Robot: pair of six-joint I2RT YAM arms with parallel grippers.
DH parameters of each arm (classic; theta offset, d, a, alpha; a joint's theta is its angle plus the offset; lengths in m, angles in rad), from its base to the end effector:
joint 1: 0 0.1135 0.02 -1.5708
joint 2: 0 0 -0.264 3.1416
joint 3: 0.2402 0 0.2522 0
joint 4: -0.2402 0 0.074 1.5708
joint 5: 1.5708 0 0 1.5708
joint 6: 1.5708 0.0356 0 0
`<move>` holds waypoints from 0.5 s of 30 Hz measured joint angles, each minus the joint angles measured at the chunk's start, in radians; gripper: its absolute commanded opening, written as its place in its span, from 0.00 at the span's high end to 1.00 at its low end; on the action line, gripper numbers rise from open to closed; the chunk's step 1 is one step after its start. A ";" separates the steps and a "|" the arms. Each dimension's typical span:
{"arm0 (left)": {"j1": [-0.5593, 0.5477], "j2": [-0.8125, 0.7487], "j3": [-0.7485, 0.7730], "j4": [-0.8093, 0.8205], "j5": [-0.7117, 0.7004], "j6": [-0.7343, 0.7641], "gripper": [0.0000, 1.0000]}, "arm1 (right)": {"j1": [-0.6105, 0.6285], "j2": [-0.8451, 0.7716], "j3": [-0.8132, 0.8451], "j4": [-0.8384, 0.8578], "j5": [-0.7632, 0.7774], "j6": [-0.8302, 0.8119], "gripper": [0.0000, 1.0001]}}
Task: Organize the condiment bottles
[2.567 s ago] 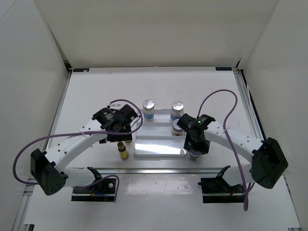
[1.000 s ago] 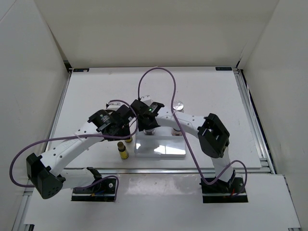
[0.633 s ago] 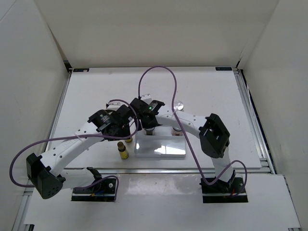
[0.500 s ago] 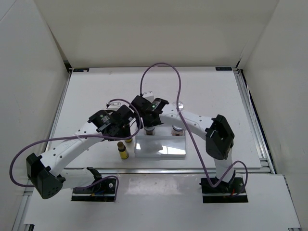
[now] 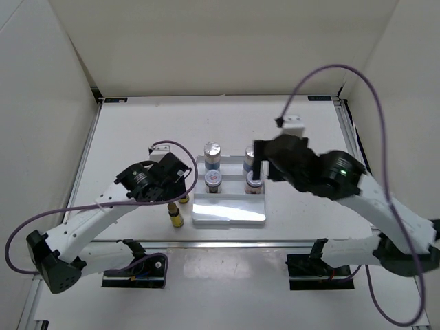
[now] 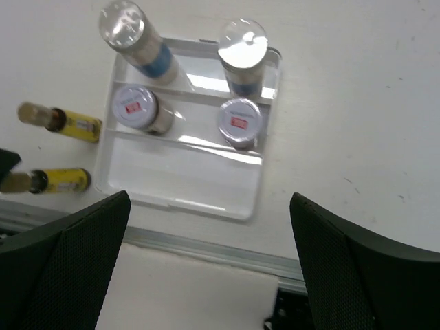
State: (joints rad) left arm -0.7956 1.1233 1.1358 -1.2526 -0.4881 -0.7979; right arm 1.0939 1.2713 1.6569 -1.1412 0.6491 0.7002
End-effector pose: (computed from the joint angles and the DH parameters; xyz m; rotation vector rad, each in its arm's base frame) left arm 0.1408 -0.1199 0.3148 -0.1095 2.5635 0.1403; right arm 0.1206 0.1865 0.4433 -0.1136 2.1583 0.2727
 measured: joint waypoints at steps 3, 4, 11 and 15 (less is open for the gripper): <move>-0.007 -0.082 -0.063 0.058 0.011 0.003 0.00 | -0.005 -0.223 -0.143 -0.074 -0.012 -0.003 0.00; -0.009 -0.115 -0.085 0.071 0.014 0.004 0.00 | -0.005 -0.285 -0.182 -0.101 -0.020 0.000 0.00; -0.018 -0.258 -0.168 0.144 0.019 0.003 0.02 | -0.005 -0.594 -0.286 -0.200 -0.016 0.075 0.00; -0.027 -0.257 -0.220 0.171 0.028 -0.012 0.06 | -0.005 -0.669 -0.294 -0.208 0.030 0.102 0.07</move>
State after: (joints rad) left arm -0.8223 0.8658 0.9157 -1.0817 -0.4599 -0.8101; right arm 1.0885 0.6018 1.3632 -1.3495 0.6792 0.8024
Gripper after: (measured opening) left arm 0.961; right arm 0.962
